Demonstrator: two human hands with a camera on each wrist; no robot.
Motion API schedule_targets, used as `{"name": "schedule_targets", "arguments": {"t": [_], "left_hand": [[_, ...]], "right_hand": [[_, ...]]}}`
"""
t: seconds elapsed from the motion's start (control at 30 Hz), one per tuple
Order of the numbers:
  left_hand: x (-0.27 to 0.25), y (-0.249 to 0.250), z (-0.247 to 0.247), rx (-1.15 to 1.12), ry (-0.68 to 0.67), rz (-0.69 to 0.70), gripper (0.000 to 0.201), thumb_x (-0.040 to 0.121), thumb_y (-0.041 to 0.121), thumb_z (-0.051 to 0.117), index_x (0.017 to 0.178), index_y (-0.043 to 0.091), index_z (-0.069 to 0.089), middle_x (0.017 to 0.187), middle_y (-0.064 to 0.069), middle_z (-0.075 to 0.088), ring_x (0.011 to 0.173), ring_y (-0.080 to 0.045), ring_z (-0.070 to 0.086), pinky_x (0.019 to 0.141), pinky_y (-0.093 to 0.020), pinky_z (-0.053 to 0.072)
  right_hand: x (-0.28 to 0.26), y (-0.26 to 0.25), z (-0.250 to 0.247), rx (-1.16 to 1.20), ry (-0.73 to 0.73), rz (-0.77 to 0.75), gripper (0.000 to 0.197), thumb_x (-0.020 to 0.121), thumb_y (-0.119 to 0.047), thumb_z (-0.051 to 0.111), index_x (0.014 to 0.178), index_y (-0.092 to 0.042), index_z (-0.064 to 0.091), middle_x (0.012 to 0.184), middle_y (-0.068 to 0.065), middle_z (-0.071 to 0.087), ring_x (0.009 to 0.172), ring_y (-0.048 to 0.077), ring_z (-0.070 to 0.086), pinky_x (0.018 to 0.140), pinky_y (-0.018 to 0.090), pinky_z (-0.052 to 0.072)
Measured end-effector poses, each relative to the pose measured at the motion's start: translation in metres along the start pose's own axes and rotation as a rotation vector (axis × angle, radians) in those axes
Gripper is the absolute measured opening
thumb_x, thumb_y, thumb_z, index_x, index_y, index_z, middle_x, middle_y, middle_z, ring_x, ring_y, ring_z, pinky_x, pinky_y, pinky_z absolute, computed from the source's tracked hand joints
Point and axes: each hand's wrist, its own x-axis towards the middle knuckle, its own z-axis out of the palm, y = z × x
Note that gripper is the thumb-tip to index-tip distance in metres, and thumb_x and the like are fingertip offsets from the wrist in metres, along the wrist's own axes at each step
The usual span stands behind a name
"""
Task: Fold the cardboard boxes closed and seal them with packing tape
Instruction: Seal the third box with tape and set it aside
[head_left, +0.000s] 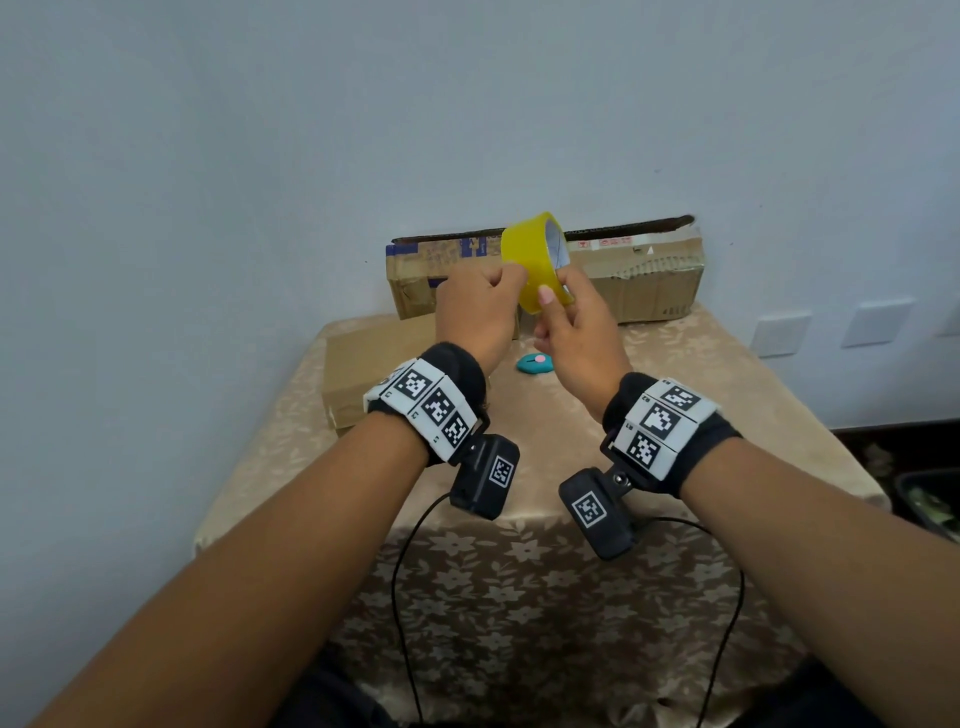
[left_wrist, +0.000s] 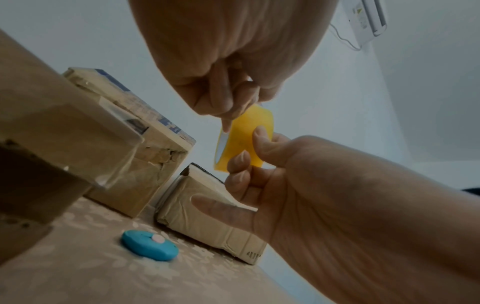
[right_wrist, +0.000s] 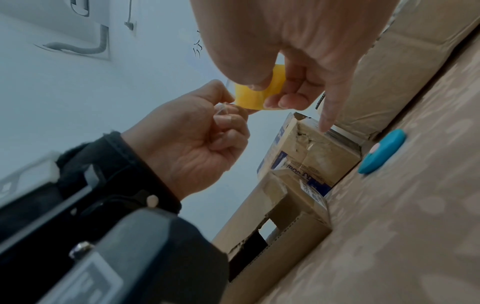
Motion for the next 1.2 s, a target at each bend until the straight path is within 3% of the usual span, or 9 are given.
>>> {"name": "schedule_targets", "arguments": {"t": [0.17, 0.33, 0.4, 0.47, 0.57, 0.63, 0.87, 1.07, 1.2], "left_hand": [[0.001, -0.002, -0.002, -0.081, -0.032, -0.066, 0.039, 0.092, 0.025, 0.052, 0.054, 0.016, 0.046, 0.057, -0.009, 0.042, 0.055, -0.02, 0.036, 0.056, -0.037, 0.03], [0.004, 0.006, -0.008, -0.462, -0.124, -0.325, 0.042, 0.101, 0.048, 0.054, 0.08, 0.011, 0.055, 0.056, -0.001, 0.041, 0.041, -0.012, 0.032, 0.038, -0.018, 0.022], [0.004, 0.007, -0.01, -0.666, -0.179, -0.432, 0.034, 0.102, 0.041, 0.057, 0.08, 0.016, 0.051, 0.053, 0.003, 0.04, 0.037, -0.007, 0.031, 0.034, -0.016, 0.017], [0.004, 0.007, -0.009, -0.769, -0.199, -0.479, 0.026, 0.103, 0.025, 0.057, 0.08, 0.017, 0.049, 0.053, 0.005, 0.038, 0.035, -0.003, 0.031, 0.032, -0.016, 0.016], [0.002, 0.008, -0.005, -0.861, -0.207, -0.524, 0.021, 0.105, 0.014, 0.051, 0.084, 0.017, 0.048, 0.058, 0.004, 0.037, 0.037, -0.003, 0.032, 0.031, -0.015, 0.017], [0.0, 0.008, -0.002, -0.884, -0.197, -0.538, 0.021, 0.107, 0.013, 0.048, 0.086, 0.016, 0.045, 0.059, 0.003, 0.038, 0.038, -0.004, 0.033, 0.031, -0.016, 0.018], [-0.003, 0.007, 0.003, -0.95, -0.223, -0.539, 0.022, 0.104, 0.021, 0.053, 0.083, 0.015, 0.047, 0.054, 0.002, 0.039, 0.037, -0.006, 0.036, 0.029, -0.017, 0.019], [-0.004, 0.004, 0.009, -0.953, -0.236, -0.497, 0.029, 0.104, 0.029, 0.057, 0.081, 0.012, 0.049, 0.054, 0.002, 0.038, 0.036, -0.004, 0.035, 0.028, -0.016, 0.022], [-0.007, 0.002, 0.008, -0.978, -0.245, -0.529, 0.025, 0.105, 0.03, 0.054, 0.091, 0.009, 0.051, 0.053, 0.004, 0.038, 0.036, -0.002, 0.034, 0.029, -0.016, 0.022]], "right_hand": [[0.0, -0.004, -0.002, 0.037, -0.034, 0.03, 0.02, 0.11, -0.031, 0.043, 0.122, -0.018, 0.053, 0.078, 0.0, 0.057, 0.072, 0.012, 0.056, 0.079, 0.06, 0.056], [0.007, -0.016, -0.013, 0.269, -0.127, 0.227, 0.013, 0.109, -0.027, 0.045, 0.105, -0.018, 0.053, 0.07, 0.0, 0.047, 0.063, 0.01, 0.045, 0.085, 0.049, 0.055], [0.007, -0.015, -0.015, 0.315, -0.14, 0.332, 0.016, 0.107, -0.035, 0.048, 0.099, -0.021, 0.05, 0.066, -0.002, 0.047, 0.062, 0.01, 0.045, 0.097, 0.055, 0.055], [0.008, -0.013, -0.014, 0.344, -0.104, 0.39, 0.019, 0.105, -0.045, 0.051, 0.107, -0.027, 0.049, 0.071, -0.002, 0.05, 0.066, 0.011, 0.049, 0.097, 0.06, 0.054], [0.008, -0.014, -0.014, 0.414, -0.094, 0.44, 0.041, 0.103, -0.051, 0.053, 0.139, -0.039, 0.037, 0.095, 0.005, 0.066, 0.085, 0.018, 0.067, 0.09, 0.056, 0.058], [0.007, -0.019, -0.013, 0.504, -0.16, 0.456, 0.046, 0.104, -0.052, 0.049, 0.145, -0.041, 0.03, 0.107, 0.012, 0.073, 0.089, 0.024, 0.074, 0.085, 0.054, 0.058], [0.014, -0.021, -0.009, 0.793, -0.13, 0.512, 0.061, 0.108, -0.036, 0.049, 0.159, -0.035, 0.016, 0.089, 0.012, 0.071, 0.073, 0.024, 0.07, 0.07, 0.054, 0.061], [0.012, -0.02, -0.006, 0.793, -0.131, 0.451, 0.06, 0.105, -0.024, 0.046, 0.157, -0.033, 0.018, 0.078, 0.01, 0.065, 0.065, 0.023, 0.064, 0.067, 0.052, 0.06], [0.01, -0.021, -0.006, 0.775, -0.115, 0.394, 0.066, 0.106, -0.015, 0.038, 0.159, -0.045, 0.011, 0.081, 0.011, 0.061, 0.066, 0.019, 0.064, 0.06, 0.046, 0.058]]}}
